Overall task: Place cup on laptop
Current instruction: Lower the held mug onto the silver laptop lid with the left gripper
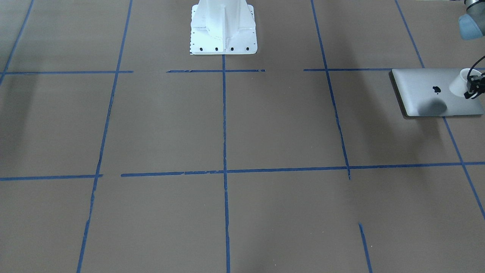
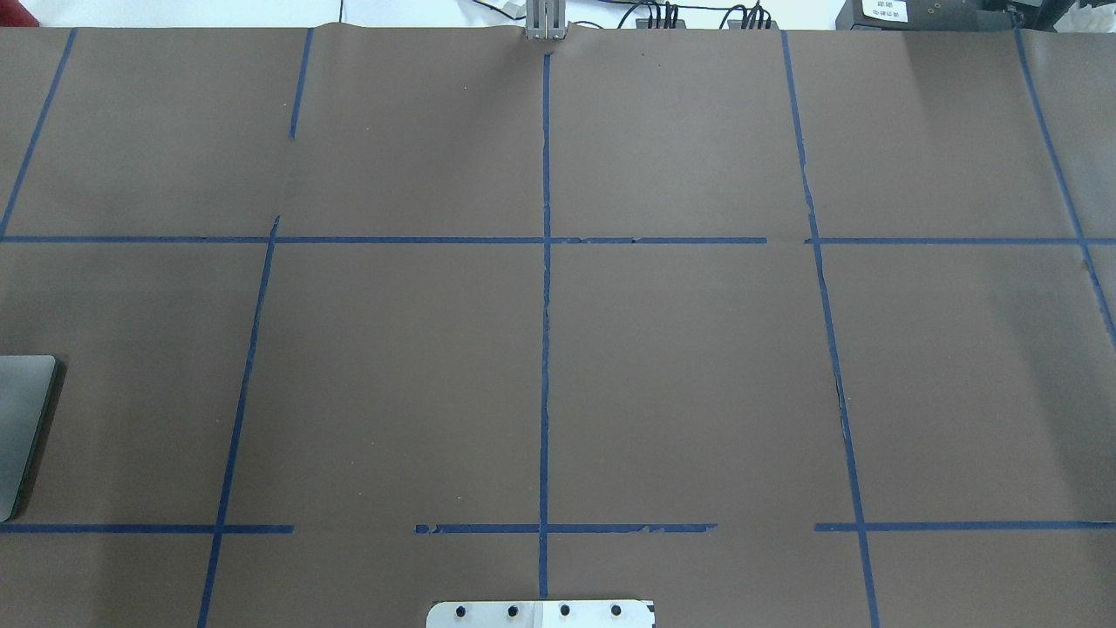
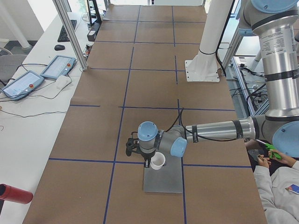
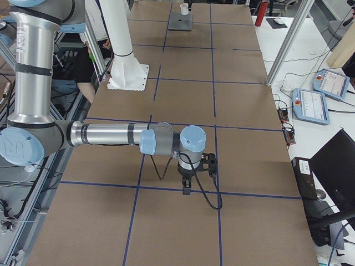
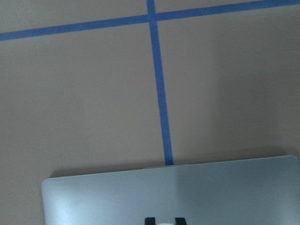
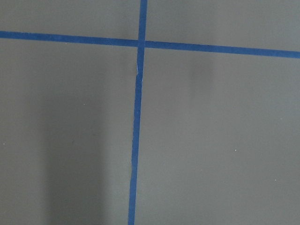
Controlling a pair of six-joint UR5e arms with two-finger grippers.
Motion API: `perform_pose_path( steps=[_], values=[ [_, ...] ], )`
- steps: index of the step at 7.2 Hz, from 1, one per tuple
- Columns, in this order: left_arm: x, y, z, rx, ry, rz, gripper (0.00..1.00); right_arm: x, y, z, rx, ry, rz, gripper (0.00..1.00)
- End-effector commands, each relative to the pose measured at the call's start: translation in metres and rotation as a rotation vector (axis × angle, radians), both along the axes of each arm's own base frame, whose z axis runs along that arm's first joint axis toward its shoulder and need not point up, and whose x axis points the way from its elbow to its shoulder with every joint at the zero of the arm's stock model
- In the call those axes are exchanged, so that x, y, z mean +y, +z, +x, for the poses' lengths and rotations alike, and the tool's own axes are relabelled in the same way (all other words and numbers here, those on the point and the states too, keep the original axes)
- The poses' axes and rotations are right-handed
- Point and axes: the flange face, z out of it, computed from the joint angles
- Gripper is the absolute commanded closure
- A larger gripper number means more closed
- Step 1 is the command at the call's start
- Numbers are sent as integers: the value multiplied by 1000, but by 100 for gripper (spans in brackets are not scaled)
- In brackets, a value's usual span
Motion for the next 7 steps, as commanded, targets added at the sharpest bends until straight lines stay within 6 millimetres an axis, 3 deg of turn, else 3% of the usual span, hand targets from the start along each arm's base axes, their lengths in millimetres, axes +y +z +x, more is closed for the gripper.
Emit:
perform_pose_path(
  steps=[1, 6, 7],
  values=[
    [4, 5, 24, 6, 41, -18, 100, 0, 0, 0, 0, 0, 0, 0],
    [14, 20, 45, -3, 104, -39, 100, 0, 0, 0, 0, 0, 0, 0],
    [14, 20, 46, -5, 110, -39, 82, 0, 0, 0, 0, 0, 0, 0]
  ],
)
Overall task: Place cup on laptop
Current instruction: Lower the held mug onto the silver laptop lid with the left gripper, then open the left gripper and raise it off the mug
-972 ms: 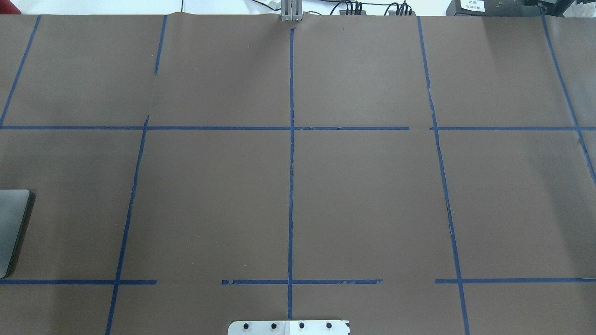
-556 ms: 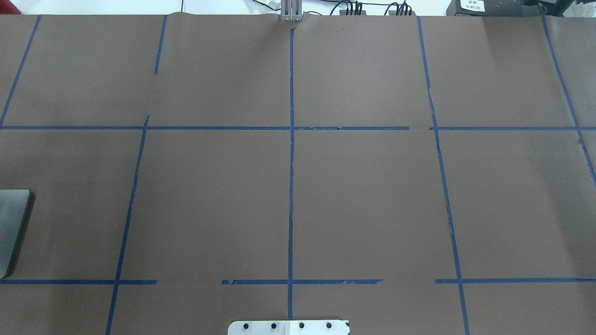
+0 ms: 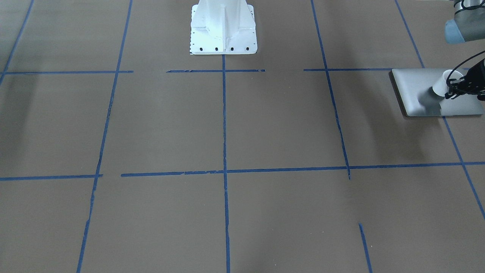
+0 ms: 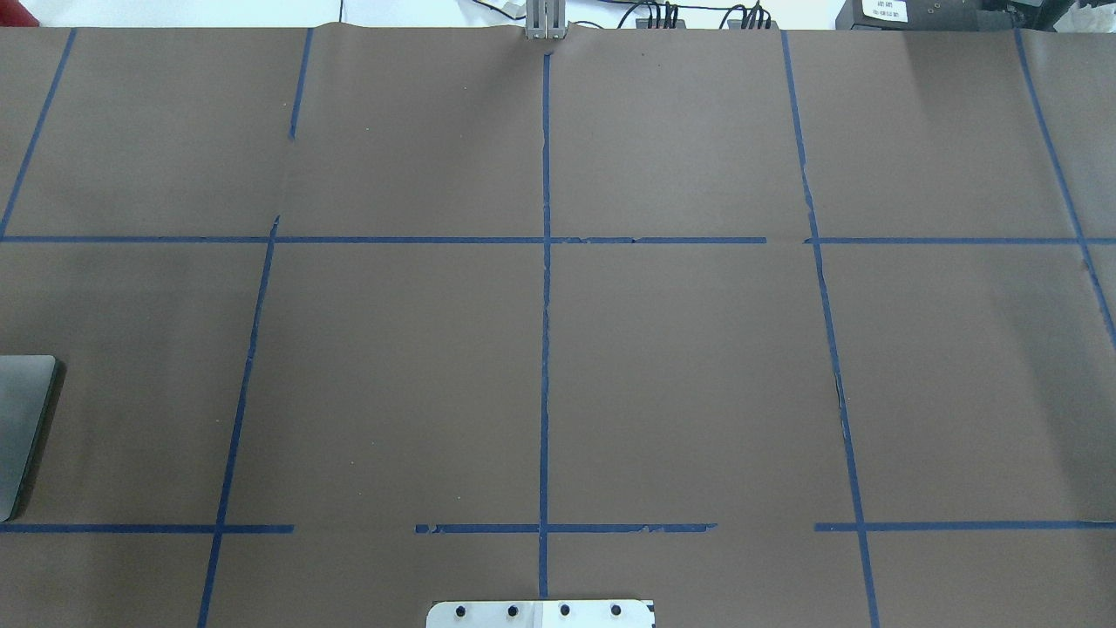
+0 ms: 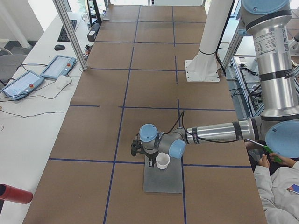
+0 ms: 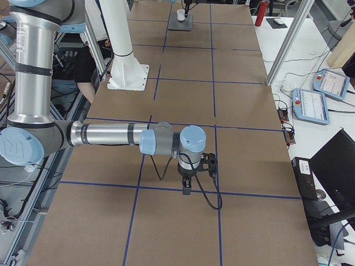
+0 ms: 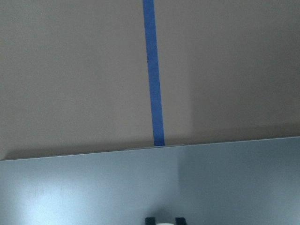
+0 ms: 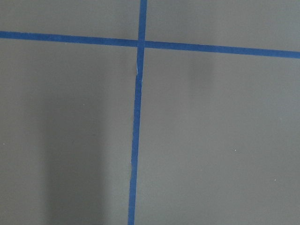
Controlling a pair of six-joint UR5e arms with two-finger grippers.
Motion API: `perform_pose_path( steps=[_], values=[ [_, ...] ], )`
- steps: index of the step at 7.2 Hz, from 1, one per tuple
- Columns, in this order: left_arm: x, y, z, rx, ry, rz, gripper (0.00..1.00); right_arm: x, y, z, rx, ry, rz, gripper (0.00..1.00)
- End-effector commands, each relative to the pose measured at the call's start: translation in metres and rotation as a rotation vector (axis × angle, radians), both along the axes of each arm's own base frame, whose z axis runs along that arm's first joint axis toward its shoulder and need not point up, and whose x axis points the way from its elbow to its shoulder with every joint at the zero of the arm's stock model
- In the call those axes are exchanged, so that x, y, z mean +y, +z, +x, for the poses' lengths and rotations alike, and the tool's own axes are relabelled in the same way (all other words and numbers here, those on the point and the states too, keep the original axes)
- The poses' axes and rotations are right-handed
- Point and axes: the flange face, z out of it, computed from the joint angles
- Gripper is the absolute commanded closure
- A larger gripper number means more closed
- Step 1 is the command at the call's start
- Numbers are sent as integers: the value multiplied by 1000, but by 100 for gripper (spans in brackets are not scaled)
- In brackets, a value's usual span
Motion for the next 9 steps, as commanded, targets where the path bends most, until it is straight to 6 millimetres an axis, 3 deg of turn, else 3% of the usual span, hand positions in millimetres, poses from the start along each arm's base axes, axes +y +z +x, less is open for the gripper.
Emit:
perform_pose_path(
  steps=[1, 2, 3, 4, 6, 7, 8, 9],
  values=[
    [2, 3, 3, -1, 12, -3, 59, 0, 0, 0, 0, 0, 0, 0],
    [2, 2, 4, -1, 13, -1, 36, 0, 0, 0, 1, 0, 0, 0],
    [2, 3, 3, -1, 15, -1, 7, 0, 0, 0, 0, 0, 0, 0],
    [0, 0, 4, 2, 14, -4, 0, 0, 0, 0, 0, 0, 0, 0],
    [-8, -18, 4, 17, 56, 62, 0, 0, 0, 0, 0, 0, 0, 0],
    [-12, -25, -15, 0, 93, 69, 0, 0, 0, 0, 1, 0, 0, 0],
    [-36, -50, -72, -8, 58, 128, 0, 0, 0, 0, 0, 0, 0, 0],
    [-44, -55, -124, -18, 50, 126, 0, 0, 0, 0, 0, 0, 0, 0]
  ],
)
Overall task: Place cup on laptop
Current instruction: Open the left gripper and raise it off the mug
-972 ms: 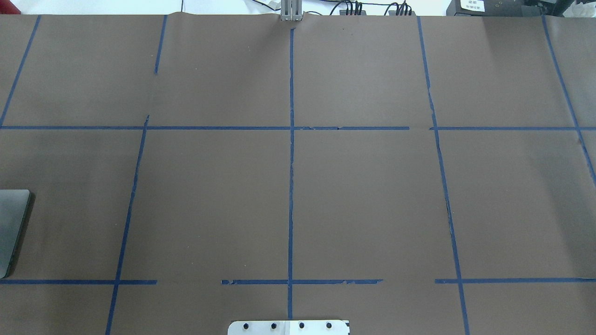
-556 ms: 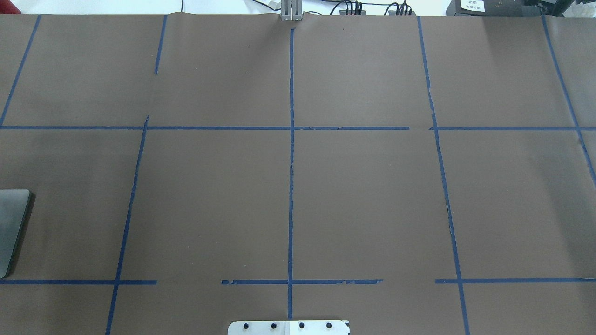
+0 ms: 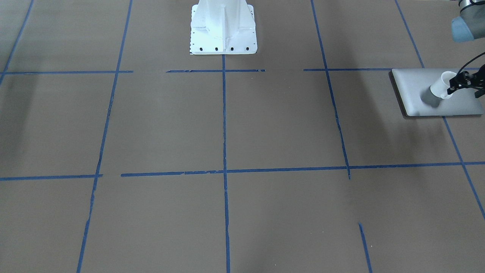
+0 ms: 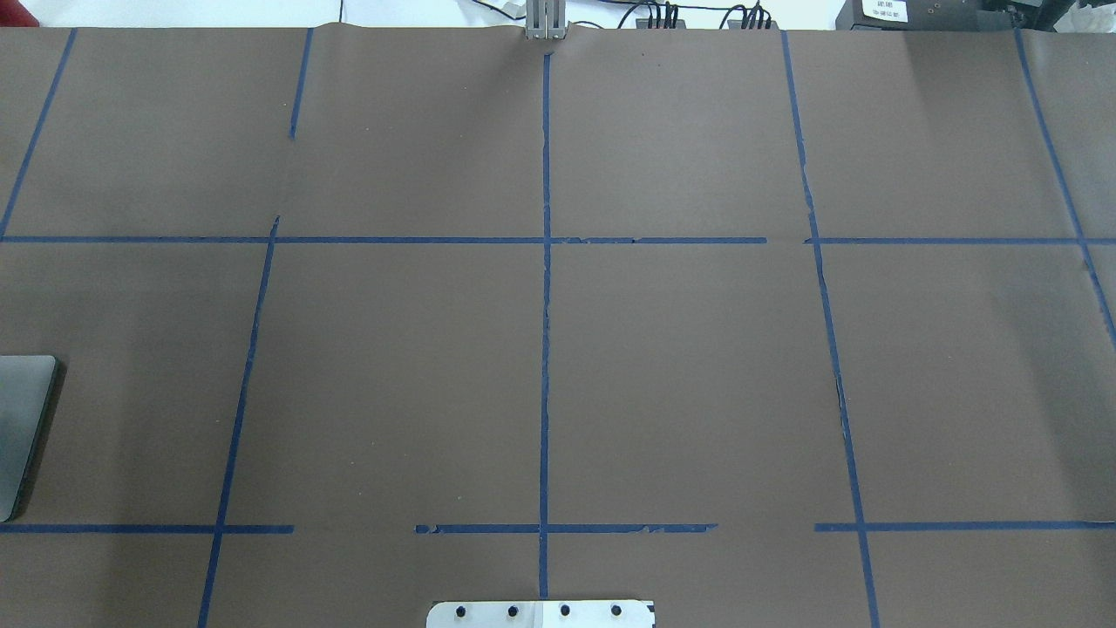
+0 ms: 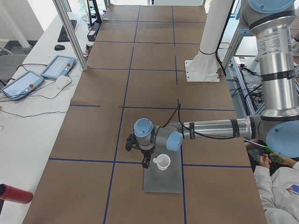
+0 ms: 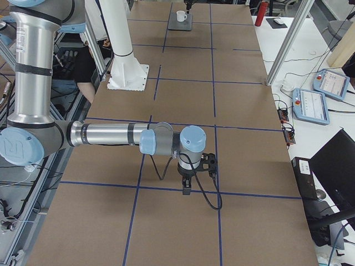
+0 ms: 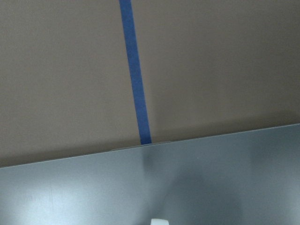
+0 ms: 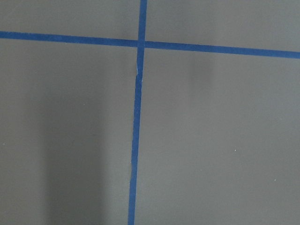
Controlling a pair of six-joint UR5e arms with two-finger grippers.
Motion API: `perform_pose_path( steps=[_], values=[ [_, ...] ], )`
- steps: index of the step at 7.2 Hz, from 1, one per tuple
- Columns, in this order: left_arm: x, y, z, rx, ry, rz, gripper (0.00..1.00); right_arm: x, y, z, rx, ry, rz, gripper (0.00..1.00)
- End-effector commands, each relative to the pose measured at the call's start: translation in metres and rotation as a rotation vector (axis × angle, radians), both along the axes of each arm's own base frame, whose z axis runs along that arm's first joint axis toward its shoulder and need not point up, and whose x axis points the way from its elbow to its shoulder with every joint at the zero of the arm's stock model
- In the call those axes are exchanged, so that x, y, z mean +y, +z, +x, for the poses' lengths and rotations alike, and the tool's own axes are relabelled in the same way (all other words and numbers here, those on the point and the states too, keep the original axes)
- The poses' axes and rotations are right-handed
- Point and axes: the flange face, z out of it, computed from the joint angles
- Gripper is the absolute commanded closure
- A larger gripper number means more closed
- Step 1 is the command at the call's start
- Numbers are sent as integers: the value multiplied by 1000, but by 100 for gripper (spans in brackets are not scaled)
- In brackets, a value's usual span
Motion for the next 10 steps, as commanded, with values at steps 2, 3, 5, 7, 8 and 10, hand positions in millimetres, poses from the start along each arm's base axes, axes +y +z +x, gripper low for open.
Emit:
perform_pose_path(
  steps=[2, 3, 5, 7, 8, 10],
  values=[
    [-27, -29, -120, -4, -107, -59, 0, 0, 0, 0, 1, 0, 0, 0],
    [-22, -24, -116, 39, -117, -77, 0, 0, 0, 0, 0, 0, 0, 0],
    [-23, -27, -115, 67, -116, -70, 0, 0, 0, 0, 0, 0, 0, 0],
    [-20, -23, -115, 59, -116, -74, 0, 0, 0, 0, 0, -1, 1, 0],
    [-19, -21, -115, 59, -118, -79, 0, 0, 0, 0, 0, 0, 0, 0],
    [-21, -23, -114, 61, -115, -73, 0, 0, 0, 0, 0, 0, 0, 0]
  ],
)
